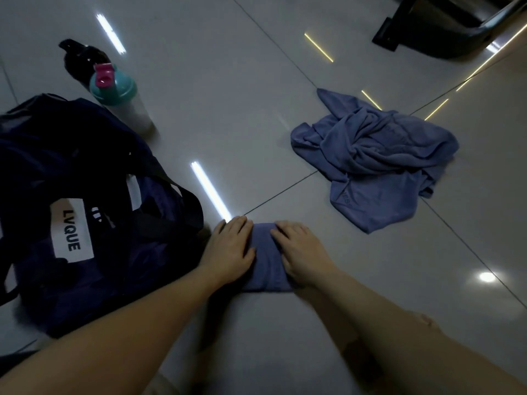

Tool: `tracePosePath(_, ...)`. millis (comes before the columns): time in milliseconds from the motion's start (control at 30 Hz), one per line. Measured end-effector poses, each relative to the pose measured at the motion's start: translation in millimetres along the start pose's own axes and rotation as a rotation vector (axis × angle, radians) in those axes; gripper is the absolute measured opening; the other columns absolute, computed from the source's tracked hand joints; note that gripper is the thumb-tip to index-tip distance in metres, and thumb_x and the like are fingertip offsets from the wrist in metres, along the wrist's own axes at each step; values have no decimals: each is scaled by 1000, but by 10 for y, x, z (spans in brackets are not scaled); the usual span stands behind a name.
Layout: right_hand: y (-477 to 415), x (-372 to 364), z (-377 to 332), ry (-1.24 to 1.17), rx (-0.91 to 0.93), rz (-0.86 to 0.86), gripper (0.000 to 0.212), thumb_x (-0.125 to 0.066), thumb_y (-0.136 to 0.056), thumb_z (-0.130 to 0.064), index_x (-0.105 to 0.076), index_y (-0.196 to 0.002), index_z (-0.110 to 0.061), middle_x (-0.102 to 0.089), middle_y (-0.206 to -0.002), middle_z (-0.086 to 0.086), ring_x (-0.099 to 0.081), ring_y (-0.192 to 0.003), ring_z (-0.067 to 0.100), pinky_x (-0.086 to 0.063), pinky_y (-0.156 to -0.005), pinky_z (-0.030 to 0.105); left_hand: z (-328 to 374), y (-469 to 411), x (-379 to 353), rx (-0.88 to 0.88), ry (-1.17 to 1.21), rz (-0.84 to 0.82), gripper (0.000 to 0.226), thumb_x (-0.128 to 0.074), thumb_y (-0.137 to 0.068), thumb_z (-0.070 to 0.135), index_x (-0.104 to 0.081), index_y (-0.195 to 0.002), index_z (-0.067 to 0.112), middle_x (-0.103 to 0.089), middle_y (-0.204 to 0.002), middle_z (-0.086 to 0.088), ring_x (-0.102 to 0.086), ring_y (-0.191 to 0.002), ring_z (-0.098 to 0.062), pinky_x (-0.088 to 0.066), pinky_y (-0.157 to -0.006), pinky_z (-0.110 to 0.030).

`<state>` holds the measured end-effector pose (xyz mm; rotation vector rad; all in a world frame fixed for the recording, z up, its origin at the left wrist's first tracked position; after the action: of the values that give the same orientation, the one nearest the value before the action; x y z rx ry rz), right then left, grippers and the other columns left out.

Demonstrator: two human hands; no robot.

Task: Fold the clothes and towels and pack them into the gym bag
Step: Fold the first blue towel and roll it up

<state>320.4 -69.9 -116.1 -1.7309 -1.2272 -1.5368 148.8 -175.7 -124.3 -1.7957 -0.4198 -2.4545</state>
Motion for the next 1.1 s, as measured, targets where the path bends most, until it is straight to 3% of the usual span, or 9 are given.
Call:
tracePosePath(133,-175,147,41,-32,-131,-174,67,-60,-87,-27,-36,-149,-14,-40,-148,12,-39,-133,33,-36,-109,43,47,-152,205,21,-84,-128,54,-57,-80,51,-56,-126,22,-55,-123,-4,-51,-119,-28,-28,-114,-47)
tracePosePath(333,-341,185,-14,6,-137,-345,52,-69,-80,-27,-45,-126,-18,-52,-119,11,-54,-109,35,-38,-77,38,148,-188,243,150,-40,-327,51,-67,-81,48,-52,-123,23,-59,-126,-5,-55,-120,-31,-39,-97,-43)
tracePosePath(467,-215,146,-20,-90,-156,-439,38,-75,-72,-29,-58,-104,-19,-53,-102,9,-58,-92,34,-43,-69,35,115,-111,240,115,-50,-347,34,-69,-79,45,-65,-107,26,-55,-117,-6,-56,-114,-31,-44,-88,-37)
tracePosePath(567,-155,257,5,-213,-157,-386,32,-73,-74,-24,-55,-99,-16,-46,-98,5,-52,-84,29,-41,-67,35,135,-112,373,81,-5,-322,29,-71,-75,40,-66,-99,25,-61,-109,-2,-60,-105,-28,-41,-80,-34)
tracePosePath(700,-168,652,109,-371,-194,-164,33,-66,-77,-12,-43,-100,-20,-58,-92,6,-55,-80,32,-39,-62,37,151,-204,779,105,200,-148,23,-70,-73,28,-52,-88,25,-60,-83,5,-59,-80,-24,-38,-64,-31)
tracePosePath(800,-176,948,145,-227,-112,67,38,-67,-75,-12,-50,-107,-23,-62,-97,4,-57,-83,31,-46,-66,38,215,-215,1040,-24,166,60,25,-69,-73,22,-47,-83,24,-54,-73,7,-54,-70,-23,-33,-59,-33)
tracePosePath(867,-145,994,112,-74,-18,189,31,-68,-72,-12,-56,-100,-19,-57,-96,5,-55,-84,31,-42,-65,38,251,-161,1063,-149,108,206,25,-70,-70,18,-48,-81,21,-54,-75,5,-54,-69,-25,-28,-60,-32)
tracePosePath(967,52,744,27,79,51,182,34,-73,-64,-13,-54,-92,-16,-55,-92,9,-53,-80,33,-32,-64,36,227,7,797,-301,-20,250,30,-74,-60,12,-55,-82,17,-57,-82,-4,-55,-73,-30,-31,-64,-33)
tracePosePath(1100,465,263,-114,132,83,19,41,-81,-53,-15,-55,-84,-18,-61,-83,6,-59,-75,32,-44,-63,36,115,386,296,-328,-135,70,37,-79,-56,19,-53,-82,24,-63,-79,1,-61,-77,-28,-49,-71,-36)
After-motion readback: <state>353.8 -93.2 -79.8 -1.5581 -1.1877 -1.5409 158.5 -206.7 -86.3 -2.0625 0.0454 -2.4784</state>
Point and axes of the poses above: each hand's wrist, its own y-axis away from the middle knuckle, its own x-axis out of the back of the hand, z = x × y, the point moved 2 cm from there along -y, towards the middle knuckle
